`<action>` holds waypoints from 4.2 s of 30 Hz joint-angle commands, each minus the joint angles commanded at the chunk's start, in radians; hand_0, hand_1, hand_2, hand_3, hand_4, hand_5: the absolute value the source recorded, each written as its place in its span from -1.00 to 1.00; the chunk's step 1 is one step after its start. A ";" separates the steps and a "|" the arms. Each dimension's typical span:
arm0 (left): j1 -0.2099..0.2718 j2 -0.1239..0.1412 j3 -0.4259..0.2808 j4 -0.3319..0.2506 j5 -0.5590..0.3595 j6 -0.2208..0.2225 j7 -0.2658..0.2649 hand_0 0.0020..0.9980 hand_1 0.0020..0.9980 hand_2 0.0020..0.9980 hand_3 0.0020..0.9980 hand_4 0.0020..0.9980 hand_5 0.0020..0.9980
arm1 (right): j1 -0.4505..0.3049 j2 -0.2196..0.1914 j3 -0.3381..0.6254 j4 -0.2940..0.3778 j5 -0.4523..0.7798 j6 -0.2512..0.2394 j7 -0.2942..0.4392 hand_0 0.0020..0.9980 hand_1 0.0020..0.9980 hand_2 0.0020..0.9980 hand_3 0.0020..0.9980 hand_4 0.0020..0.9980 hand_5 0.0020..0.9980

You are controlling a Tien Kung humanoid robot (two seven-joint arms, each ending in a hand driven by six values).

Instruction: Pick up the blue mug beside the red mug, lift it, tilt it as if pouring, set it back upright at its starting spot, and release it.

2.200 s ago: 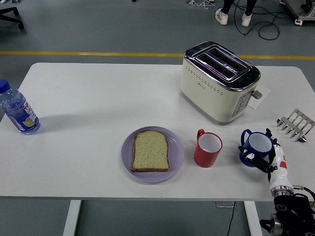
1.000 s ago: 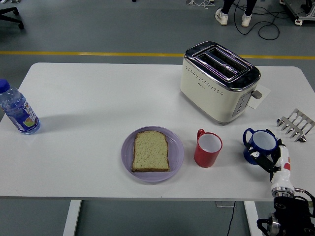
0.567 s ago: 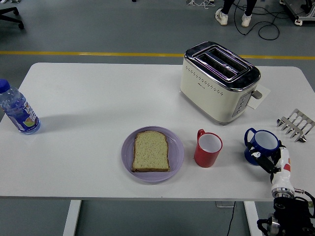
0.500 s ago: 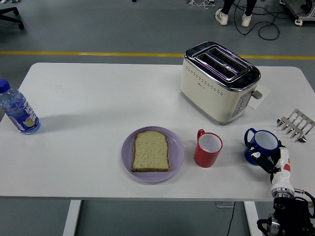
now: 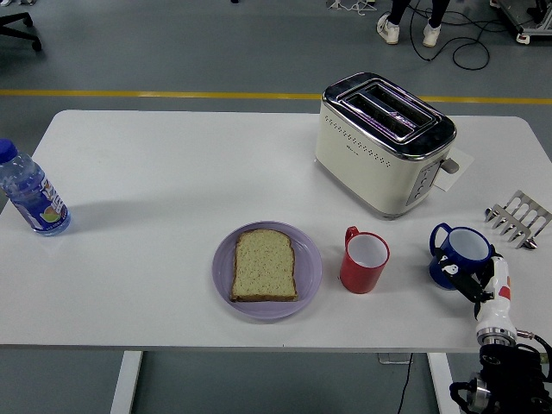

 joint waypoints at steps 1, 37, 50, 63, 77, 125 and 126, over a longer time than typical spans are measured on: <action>0.000 0.000 0.000 0.000 0.000 0.000 0.000 0.27 0.29 0.31 0.01 -0.52 0.71 | -0.001 0.000 0.004 0.003 -0.001 0.001 0.002 0.06 0.00 0.24 0.40 0.71 -0.87; -0.002 0.005 -0.013 0.000 0.010 -0.001 0.000 0.27 0.29 0.31 0.01 -0.52 0.71 | -0.118 -0.094 0.311 0.649 -0.370 0.022 -0.393 -0.31 -0.35 0.06 0.08 0.40 -1.00; 0.003 0.005 -0.008 0.001 0.008 -0.001 0.000 0.27 0.29 0.31 0.01 -0.52 0.71 | -0.109 -0.104 0.277 0.864 -0.606 0.072 -0.758 -0.33 -0.36 0.05 0.08 0.37 -1.00; 0.012 0.005 0.005 0.001 -0.001 -0.001 0.000 0.27 0.29 0.31 0.01 -0.52 0.71 | -0.007 -0.086 0.129 0.902 -0.796 0.083 -0.971 -0.33 -0.36 0.04 0.08 0.37 -1.00; 0.005 0.008 -0.006 -0.001 -0.001 0.001 -0.001 0.27 0.29 0.31 0.01 -0.52 0.72 | 0.230 -0.097 -0.056 0.860 -1.051 0.132 -1.169 -0.36 -0.37 0.02 0.08 0.36 -1.00; 0.008 0.005 -0.016 -0.002 -0.026 0.003 -0.002 0.27 0.29 0.31 0.01 -0.52 0.72 | 0.861 -0.256 -0.873 0.656 -1.460 0.396 -1.236 -0.33 -0.37 0.00 0.09 0.33 -1.00; 0.008 0.005 -0.016 -0.002 -0.026 0.003 -0.002 0.27 0.29 0.31 0.01 -0.52 0.72 | 0.863 -0.256 -0.876 0.657 -1.462 0.394 -1.236 -0.33 -0.37 0.00 0.09 0.33 -1.00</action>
